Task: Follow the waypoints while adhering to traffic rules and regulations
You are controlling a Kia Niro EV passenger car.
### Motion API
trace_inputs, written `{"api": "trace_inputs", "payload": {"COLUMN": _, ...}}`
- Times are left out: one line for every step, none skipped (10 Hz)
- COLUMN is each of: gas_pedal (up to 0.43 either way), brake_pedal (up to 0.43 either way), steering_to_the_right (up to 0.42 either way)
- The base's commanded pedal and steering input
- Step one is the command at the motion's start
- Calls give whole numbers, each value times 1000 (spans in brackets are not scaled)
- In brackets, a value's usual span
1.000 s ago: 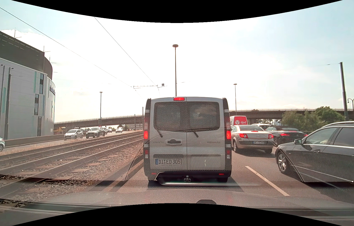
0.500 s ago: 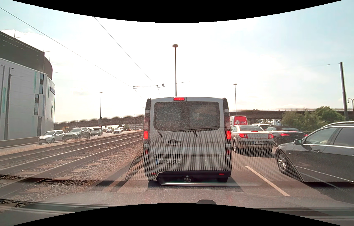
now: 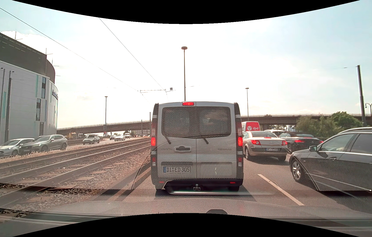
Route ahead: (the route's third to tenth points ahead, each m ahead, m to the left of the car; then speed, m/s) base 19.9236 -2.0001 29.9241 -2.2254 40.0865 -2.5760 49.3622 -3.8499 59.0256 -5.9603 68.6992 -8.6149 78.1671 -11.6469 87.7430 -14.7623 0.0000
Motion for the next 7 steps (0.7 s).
{"api": "trace_inputs", "payload": {"gas_pedal": 0, "brake_pedal": 244, "steering_to_the_right": -3}}
{"api": "trace_inputs", "payload": {"gas_pedal": 0, "brake_pedal": 250, "steering_to_the_right": -3}}
{"api": "trace_inputs", "payload": {"gas_pedal": 0, "brake_pedal": 250, "steering_to_the_right": -3}}
{"api": "trace_inputs", "payload": {"gas_pedal": 0, "brake_pedal": 244, "steering_to_the_right": -3}}
{"api": "trace_inputs", "payload": {"gas_pedal": 0, "brake_pedal": 250, "steering_to_the_right": -3}}
{"api": "trace_inputs", "payload": {"gas_pedal": 0, "brake_pedal": 244, "steering_to_the_right": -3}}
{"api": "trace_inputs", "payload": {"gas_pedal": 0, "brake_pedal": 250, "steering_to_the_right": -3}}
